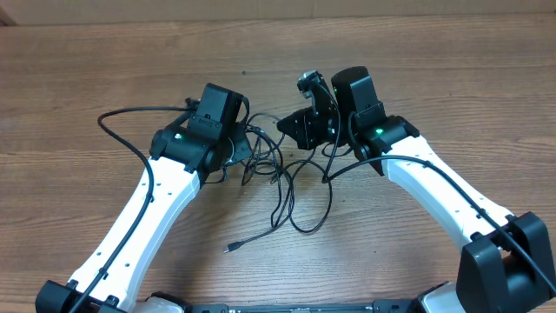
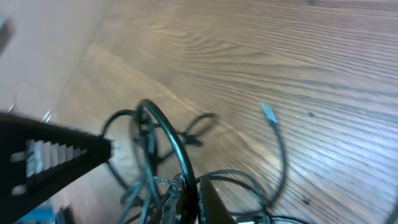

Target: Untangle cables

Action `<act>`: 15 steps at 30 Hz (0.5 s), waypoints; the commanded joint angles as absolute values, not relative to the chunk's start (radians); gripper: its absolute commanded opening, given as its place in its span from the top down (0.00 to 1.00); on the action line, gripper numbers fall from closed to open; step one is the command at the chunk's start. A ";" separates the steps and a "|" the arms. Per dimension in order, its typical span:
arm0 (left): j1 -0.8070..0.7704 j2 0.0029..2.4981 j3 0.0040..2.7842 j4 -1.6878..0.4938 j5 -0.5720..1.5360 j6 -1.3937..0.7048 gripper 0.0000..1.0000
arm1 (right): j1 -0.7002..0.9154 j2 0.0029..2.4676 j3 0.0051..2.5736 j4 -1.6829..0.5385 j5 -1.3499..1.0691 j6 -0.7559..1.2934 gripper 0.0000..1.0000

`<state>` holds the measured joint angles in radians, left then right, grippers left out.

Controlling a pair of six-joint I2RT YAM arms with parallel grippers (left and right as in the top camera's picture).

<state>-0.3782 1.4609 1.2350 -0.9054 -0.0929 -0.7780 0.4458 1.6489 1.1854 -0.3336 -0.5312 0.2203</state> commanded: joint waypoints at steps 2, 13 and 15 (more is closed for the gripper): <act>-0.374 1.462 1.246 -0.918 -0.176 -0.908 0.96 | 0.429 1.654 1.191 -0.357 -0.332 0.329 0.96; -0.374 1.462 1.246 -0.916 -0.175 -0.862 0.96 | 0.429 1.654 1.191 -0.396 -0.284 0.308 0.96; -0.374 1.462 1.246 -0.916 -0.174 -0.838 0.96 | 0.429 1.654 1.191 -0.359 -0.395 0.227 0.95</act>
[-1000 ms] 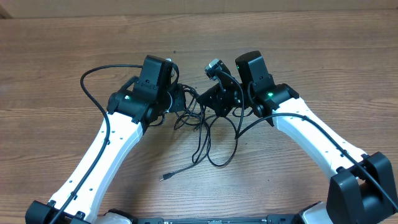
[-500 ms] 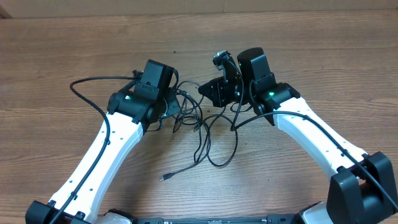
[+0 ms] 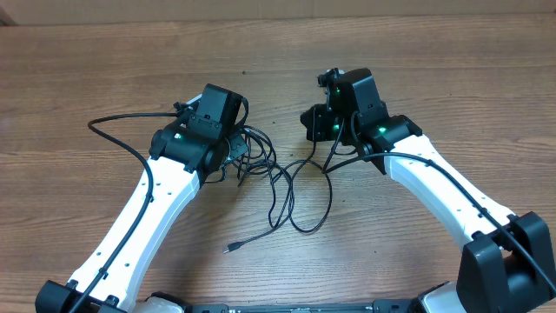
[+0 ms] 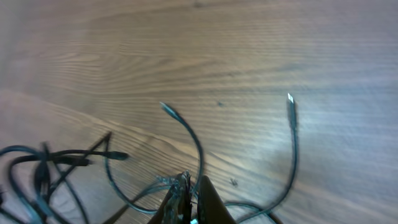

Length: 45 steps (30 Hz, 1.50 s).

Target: Untangle cables

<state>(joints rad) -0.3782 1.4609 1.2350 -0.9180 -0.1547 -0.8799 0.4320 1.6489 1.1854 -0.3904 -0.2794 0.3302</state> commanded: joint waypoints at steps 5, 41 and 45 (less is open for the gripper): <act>-0.374 1.462 1.246 -0.913 -0.160 -0.784 0.96 | 0.429 1.654 1.191 -0.296 -0.665 0.068 0.54; -0.374 1.462 1.246 -0.859 -0.059 -0.728 0.96 | 0.521 1.730 1.191 -0.263 -0.656 -0.125 0.70; -0.374 1.462 1.246 -0.860 -0.058 -0.728 0.96 | 0.521 1.730 1.191 -0.258 -0.655 -0.125 0.62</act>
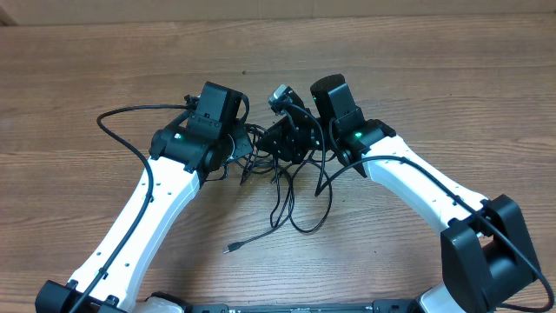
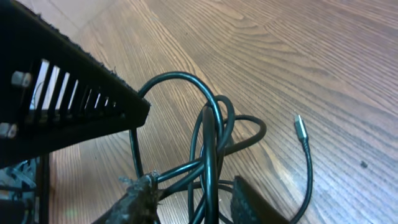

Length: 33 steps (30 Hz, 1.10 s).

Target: Untangle cables

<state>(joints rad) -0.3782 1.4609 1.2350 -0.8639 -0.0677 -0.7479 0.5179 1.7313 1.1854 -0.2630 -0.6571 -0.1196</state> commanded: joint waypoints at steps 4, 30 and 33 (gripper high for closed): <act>-0.374 1.462 1.246 -0.860 -0.054 -0.728 0.96 | 0.521 1.730 1.191 -0.254 -0.632 -0.125 0.62; -0.374 1.462 1.246 -0.860 -0.051 -0.728 0.96 | 0.521 1.730 1.191 -0.281 -0.622 -0.125 0.93; -0.374 1.462 1.246 -0.860 -0.050 -0.728 0.96 | 0.521 1.730 1.191 -0.282 -0.622 -0.125 0.87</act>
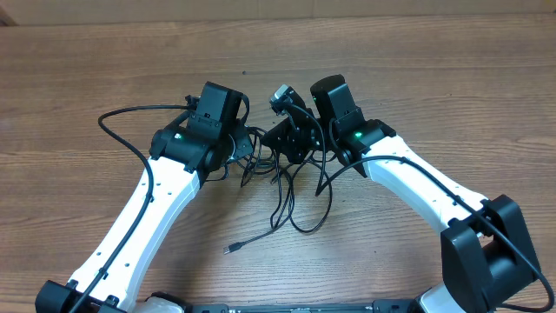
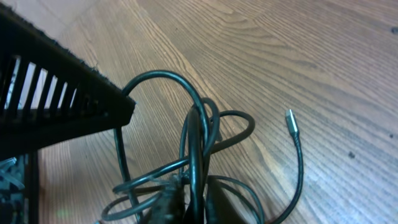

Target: Untangle cables

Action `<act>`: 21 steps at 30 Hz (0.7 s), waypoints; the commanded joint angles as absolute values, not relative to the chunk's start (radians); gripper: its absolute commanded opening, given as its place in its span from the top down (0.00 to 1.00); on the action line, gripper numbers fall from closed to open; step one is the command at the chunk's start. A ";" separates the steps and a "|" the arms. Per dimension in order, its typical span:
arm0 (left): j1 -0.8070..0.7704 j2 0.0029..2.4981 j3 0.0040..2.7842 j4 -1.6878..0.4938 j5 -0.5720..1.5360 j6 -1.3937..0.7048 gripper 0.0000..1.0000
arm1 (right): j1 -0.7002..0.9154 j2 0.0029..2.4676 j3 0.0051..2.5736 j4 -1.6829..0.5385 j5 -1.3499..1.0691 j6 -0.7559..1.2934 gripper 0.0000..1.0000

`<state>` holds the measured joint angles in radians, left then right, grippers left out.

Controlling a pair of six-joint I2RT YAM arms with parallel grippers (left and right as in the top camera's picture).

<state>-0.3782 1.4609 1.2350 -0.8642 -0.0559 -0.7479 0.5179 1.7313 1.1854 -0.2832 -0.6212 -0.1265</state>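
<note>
A tangle of thin black cables [image 1: 262, 149] lies mid-table between my two grippers. My left gripper [image 1: 236, 144] sits at its left side, fingers mostly hidden under the wrist; strands gather there, and one long cable [image 1: 130, 111] arches off to the left. My right gripper [image 1: 287, 139] is at the tangle's right side. In the right wrist view my right gripper [image 2: 193, 202] is shut on an upright black strand [image 2: 198, 143] of the looped cables. A free silver plug [image 2: 290, 118] lies on the wood to the right.
The wooden table [image 1: 434, 78] carries everything. Loose loops [image 1: 300, 213] trail toward the front, ending in a small connector [image 1: 231, 249]. The black ribbed body of the left gripper [image 2: 56, 106] fills the left of the right wrist view, close to my right fingers.
My right gripper's jaws stood apart around a black strand; now they are shut on it. Both arms and the tangle sit almost where they were.
My right gripper was first at the tangle, shut on cable. Then it was farther right, still shut, with strands stretched from the left gripper. Later it was back against the tangle with jaws apart around a strand, and now it is shut on that strand.
</note>
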 commanded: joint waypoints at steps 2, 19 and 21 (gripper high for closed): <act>-0.374 1.462 1.246 -0.860 -0.050 -0.728 0.96 | 0.521 1.730 1.191 -0.282 -0.622 -0.125 0.95; -0.374 1.462 1.246 -0.884 -0.053 -0.730 0.96 | 0.487 1.722 1.191 -0.279 -0.410 0.183 0.96; -0.374 1.462 1.246 -0.890 -0.055 -0.730 0.96 | 0.467 1.716 1.191 -0.297 -0.301 0.262 0.96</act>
<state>-0.3782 1.4609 1.2350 -0.8772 -0.0521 -0.7479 0.5076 1.7313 1.1854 -0.2874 -0.4969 0.0860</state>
